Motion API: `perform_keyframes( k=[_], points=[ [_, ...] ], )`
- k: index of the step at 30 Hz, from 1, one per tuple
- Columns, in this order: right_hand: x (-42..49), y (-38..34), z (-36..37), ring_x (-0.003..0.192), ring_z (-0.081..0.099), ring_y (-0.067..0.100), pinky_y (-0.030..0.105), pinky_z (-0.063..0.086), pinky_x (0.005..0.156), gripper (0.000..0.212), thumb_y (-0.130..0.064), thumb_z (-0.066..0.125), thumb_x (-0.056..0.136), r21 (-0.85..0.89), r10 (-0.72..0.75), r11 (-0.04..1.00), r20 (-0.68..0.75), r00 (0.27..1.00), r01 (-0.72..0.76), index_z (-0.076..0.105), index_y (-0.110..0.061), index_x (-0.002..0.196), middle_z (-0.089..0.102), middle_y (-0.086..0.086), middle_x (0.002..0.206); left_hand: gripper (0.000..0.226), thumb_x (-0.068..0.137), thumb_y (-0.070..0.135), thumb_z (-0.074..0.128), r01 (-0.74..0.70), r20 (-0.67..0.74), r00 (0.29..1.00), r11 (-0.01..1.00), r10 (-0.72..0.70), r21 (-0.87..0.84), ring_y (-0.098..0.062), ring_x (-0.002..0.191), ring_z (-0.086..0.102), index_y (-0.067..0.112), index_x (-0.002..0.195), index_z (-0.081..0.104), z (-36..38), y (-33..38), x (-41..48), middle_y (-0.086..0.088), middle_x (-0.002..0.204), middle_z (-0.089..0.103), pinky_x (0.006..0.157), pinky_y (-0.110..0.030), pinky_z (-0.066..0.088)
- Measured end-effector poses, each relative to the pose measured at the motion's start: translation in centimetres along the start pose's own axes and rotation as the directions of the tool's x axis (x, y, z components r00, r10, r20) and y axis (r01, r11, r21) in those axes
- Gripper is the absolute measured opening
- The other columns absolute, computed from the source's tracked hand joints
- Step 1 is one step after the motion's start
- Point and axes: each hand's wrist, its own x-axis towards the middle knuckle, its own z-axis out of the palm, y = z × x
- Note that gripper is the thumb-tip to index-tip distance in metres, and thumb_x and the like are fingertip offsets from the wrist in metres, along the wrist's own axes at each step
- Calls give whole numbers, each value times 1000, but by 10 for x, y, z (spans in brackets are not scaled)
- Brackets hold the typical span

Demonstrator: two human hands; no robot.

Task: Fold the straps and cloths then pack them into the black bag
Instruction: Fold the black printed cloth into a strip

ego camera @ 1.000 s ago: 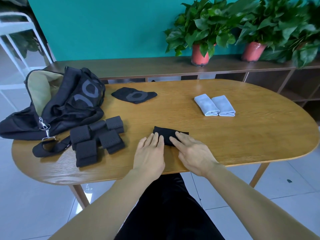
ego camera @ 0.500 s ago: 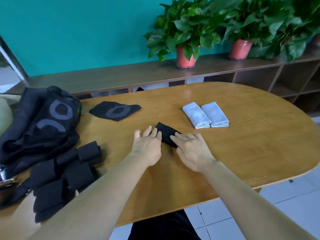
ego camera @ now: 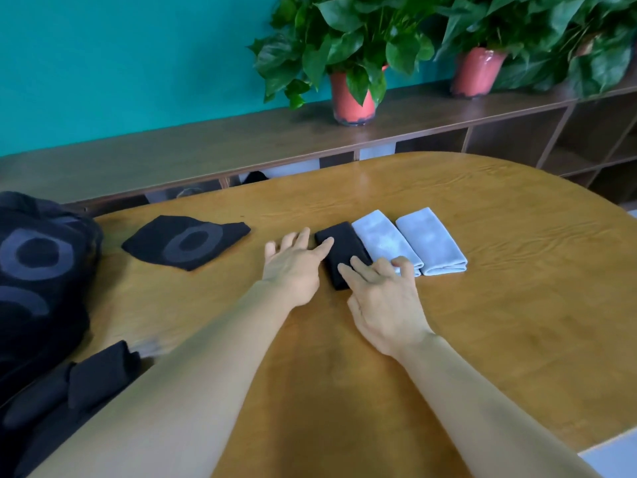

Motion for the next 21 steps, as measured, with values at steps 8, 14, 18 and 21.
perform_keyframes(
  k=[8,14,18,21],
  points=[
    [2,15,7,61,50,23,37,32,82,25,-9,43,72,-30,160,984,-255,954,-173,67,-16,68,69,-3,66,83,88,-1,37,-94,-38,995,995,93,-41,-22,146,-1,45,150,9,7,15,8,1,161,-4,115,-42,8],
    [2,18,6,64,49,23,36,29,78,26,-7,40,72,-95,133,983,-205,970,-155,65,-14,71,63,-3,65,92,85,-7,36,-60,-27,998,998,60,-14,-23,146,0,45,150,-2,1,9,-3,1,161,-10,116,-42,8],
    [2,17,3,69,52,25,37,28,75,31,-8,36,72,-124,114,983,-166,980,-135,67,-12,78,66,0,74,95,83,-10,36,5,-32,999,999,-6,-33,-24,146,2,45,150,-5,-10,-19,-30,1,161,-11,117,-41,8],
    [6,2,-2,78,58,28,39,32,75,40,-9,36,74,-94,90,989,-207,974,-112,71,-8,93,71,4,92,94,84,-11,36,59,-57,997,998,-61,-33,-26,145,3,45,150,-3,-20,-46,-51,2,161,-9,117,-42,8]
  ],
)
